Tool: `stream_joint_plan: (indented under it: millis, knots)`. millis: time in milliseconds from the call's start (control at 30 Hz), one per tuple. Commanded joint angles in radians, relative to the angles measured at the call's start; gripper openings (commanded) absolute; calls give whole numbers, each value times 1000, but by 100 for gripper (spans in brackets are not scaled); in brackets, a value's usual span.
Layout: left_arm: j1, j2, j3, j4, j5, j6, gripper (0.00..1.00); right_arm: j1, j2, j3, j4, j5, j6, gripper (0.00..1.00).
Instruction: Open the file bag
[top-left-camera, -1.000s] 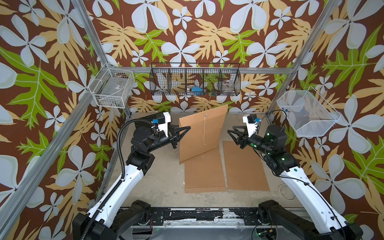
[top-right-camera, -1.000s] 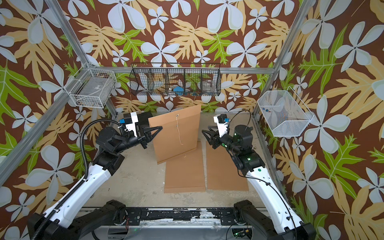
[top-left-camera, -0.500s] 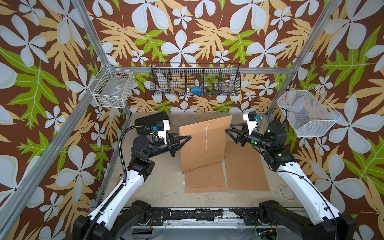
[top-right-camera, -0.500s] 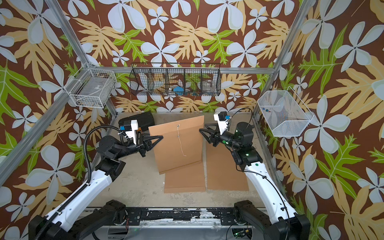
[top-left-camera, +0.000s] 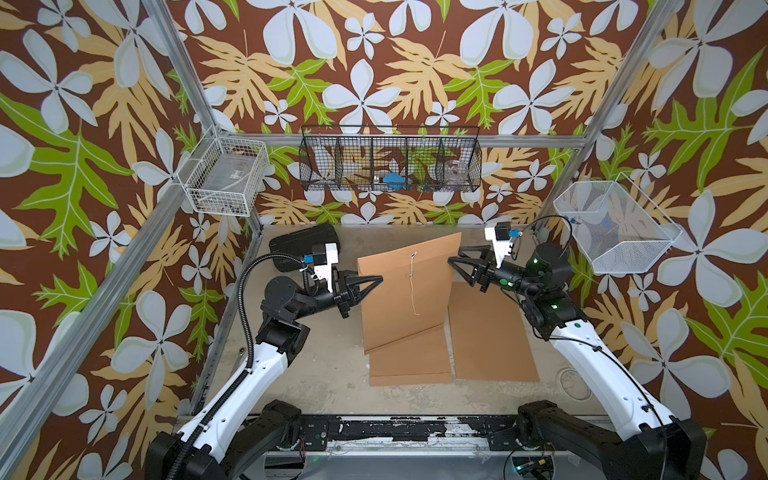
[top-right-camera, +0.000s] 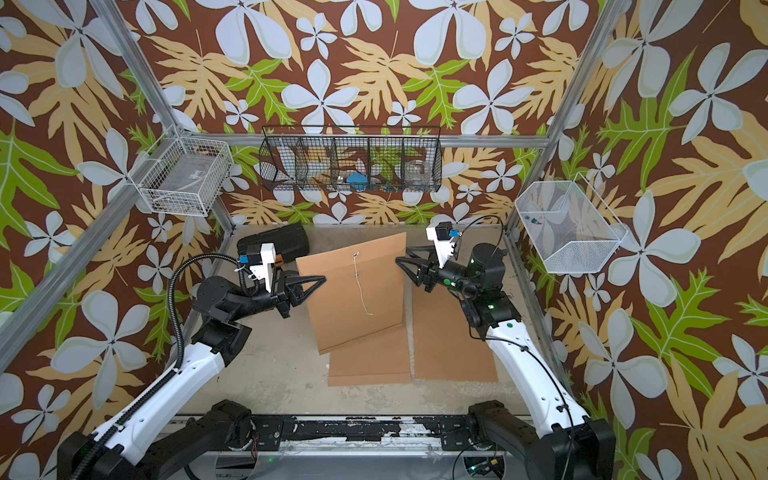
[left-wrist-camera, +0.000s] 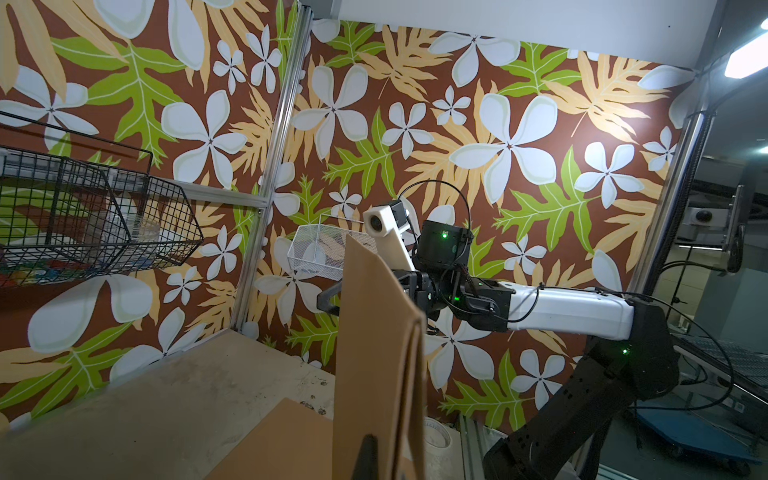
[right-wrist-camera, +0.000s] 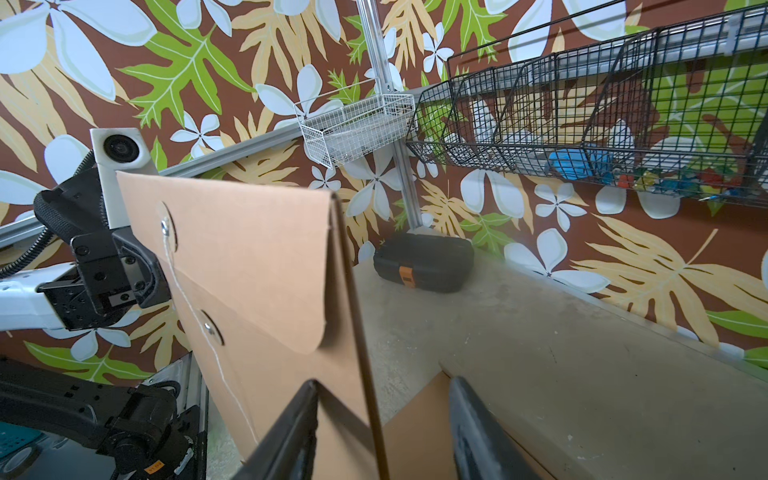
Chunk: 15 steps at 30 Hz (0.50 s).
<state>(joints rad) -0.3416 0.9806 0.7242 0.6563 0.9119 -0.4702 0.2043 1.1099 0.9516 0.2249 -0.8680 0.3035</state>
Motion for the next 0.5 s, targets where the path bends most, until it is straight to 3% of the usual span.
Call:
stream_joint_plan:
  millis: [0, 467]
  knots:
    - [2, -2, -6, 64, 14, -28, 0, 1, 5, 16, 78, -29, 35, 51]
    - [2, 10, -29, 100, 7, -50, 0, 1, 6, 58, 126, -70, 69, 51]
